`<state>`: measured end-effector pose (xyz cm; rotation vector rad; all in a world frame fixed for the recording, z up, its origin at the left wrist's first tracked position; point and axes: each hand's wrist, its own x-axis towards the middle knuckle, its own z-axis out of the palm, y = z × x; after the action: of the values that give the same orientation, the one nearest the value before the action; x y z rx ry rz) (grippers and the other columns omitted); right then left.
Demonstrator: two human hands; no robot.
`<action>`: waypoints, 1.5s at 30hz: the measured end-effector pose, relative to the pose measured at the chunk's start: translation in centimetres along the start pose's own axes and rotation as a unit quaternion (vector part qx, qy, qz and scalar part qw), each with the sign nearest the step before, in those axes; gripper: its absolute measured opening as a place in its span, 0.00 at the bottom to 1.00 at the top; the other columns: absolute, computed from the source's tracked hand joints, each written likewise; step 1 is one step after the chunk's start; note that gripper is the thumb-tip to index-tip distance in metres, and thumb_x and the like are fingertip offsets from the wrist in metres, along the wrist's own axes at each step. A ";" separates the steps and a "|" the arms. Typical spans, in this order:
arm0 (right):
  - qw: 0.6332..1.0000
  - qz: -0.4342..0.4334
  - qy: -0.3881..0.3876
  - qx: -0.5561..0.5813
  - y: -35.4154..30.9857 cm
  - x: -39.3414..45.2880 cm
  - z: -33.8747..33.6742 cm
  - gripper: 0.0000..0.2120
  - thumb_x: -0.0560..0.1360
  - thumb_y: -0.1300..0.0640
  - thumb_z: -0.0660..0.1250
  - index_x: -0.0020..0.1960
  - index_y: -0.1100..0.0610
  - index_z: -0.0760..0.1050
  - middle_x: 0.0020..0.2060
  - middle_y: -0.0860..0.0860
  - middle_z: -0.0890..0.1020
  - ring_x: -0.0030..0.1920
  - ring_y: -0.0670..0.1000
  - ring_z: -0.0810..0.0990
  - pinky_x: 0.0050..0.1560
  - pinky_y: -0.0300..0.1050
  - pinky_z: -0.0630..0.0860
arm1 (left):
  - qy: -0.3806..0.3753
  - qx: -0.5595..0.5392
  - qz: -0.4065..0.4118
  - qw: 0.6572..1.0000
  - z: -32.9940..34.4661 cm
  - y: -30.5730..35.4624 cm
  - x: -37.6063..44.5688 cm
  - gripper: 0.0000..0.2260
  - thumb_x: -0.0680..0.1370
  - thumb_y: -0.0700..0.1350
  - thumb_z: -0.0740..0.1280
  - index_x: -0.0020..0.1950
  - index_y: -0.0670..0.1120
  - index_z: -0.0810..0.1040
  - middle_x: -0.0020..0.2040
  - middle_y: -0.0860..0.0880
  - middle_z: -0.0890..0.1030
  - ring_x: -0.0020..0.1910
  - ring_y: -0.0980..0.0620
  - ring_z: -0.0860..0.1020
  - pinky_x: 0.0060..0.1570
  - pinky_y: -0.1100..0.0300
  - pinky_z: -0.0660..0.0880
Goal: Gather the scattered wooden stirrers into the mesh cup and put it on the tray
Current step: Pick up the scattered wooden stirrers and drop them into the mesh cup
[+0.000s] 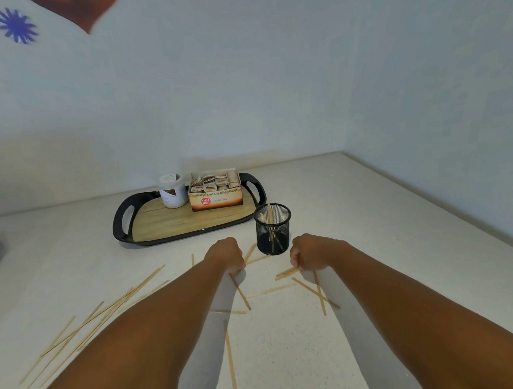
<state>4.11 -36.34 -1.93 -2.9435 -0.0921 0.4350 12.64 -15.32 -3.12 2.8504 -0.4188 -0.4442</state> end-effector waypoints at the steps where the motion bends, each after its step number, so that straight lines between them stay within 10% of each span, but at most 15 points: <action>1: 1.000 0.000 -0.002 -0.003 0.0 0.0 0.0 0.09 0.73 0.65 0.68 0.50 0.57 0.83 0.48 0.50 0.80 0.52 0.52 0.79 0.46 0.38 0.72 | -0.009 0.008 0.000 1.000 0.0 0.0 0.0 0.19 0.75 0.46 0.74 0.64 0.43 0.78 0.59 0.47 0.82 0.52 0.50 0.78 0.53 0.59 0.75; 10: 1.000 0.002 -0.010 0.007 -0.7 0.0 -0.1 0.15 0.75 0.67 0.64 0.58 0.56 0.81 0.56 0.53 0.80 0.56 0.53 0.78 0.54 0.41 0.74 | -0.027 0.051 0.008 0.998 0.0 0.3 -0.6 0.14 0.80 0.43 0.66 0.64 0.40 0.76 0.50 0.47 0.75 0.49 0.50 0.74 0.46 0.62 0.70; 20: 0.995 -0.009 0.036 0.088 -1.1 -0.4 -0.5 0.12 0.71 0.67 0.64 0.49 0.57 0.82 0.44 0.49 0.79 0.47 0.50 0.77 0.45 0.37 0.72 | 0.002 0.025 0.007 1.000 -0.2 -0.5 -1.5 0.10 0.78 0.41 0.66 0.58 0.41 0.78 0.44 0.49 0.75 0.45 0.52 0.74 0.37 0.65 0.68; 25: 0.988 -0.014 0.039 0.146 -1.8 -0.6 -1.3 0.13 0.71 0.67 0.65 0.51 0.56 0.83 0.46 0.48 0.80 0.50 0.49 0.78 0.52 0.41 0.77 | 0.035 -0.057 -0.010 0.998 -1.4 -1.7 -2.0 0.13 0.78 0.38 0.67 0.62 0.43 0.80 0.54 0.47 0.78 0.52 0.48 0.76 0.51 0.59 0.74; 31: 0.977 -0.034 0.052 0.204 -3.2 -0.6 -2.2 0.11 0.73 0.65 0.67 0.52 0.56 0.83 0.42 0.47 0.81 0.46 0.47 0.79 0.51 0.41 0.77 | 0.126 -0.265 -0.019 0.956 -2.2 -3.5 -1.4 0.10 0.81 0.43 0.65 0.57 0.45 0.85 0.53 0.51 0.83 0.42 0.53 0.78 0.44 0.59 0.74; 39: 0.915 -0.051 0.127 0.380 -4.6 -0.8 -4.1 0.06 0.74 0.63 0.71 0.50 0.60 0.82 0.43 0.55 0.86 0.42 0.50 0.86 0.49 0.41 0.82 | 0.190 -0.343 0.057 0.918 -4.6 -1.3 -1.7 0.11 0.80 0.47 0.68 0.49 0.41 0.85 0.45 0.43 0.85 0.48 0.42 0.83 0.55 0.44 0.80; 45: 0.822 -0.028 0.238 0.516 -4.5 -0.6 -5.4 0.14 0.73 0.65 0.72 0.59 0.62 0.77 0.43 0.53 0.84 0.46 0.54 0.85 0.53 0.48 0.82 | 0.229 -0.334 0.108 0.908 -5.8 1.3 -1.6 0.10 0.80 0.47 0.69 0.56 0.44 0.85 0.44 0.49 0.85 0.44 0.51 0.82 0.44 0.60 0.77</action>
<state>4.93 -32.83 4.13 -1.8677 0.0977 -0.2361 12.79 -15.05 3.01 2.1104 -0.3872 0.1217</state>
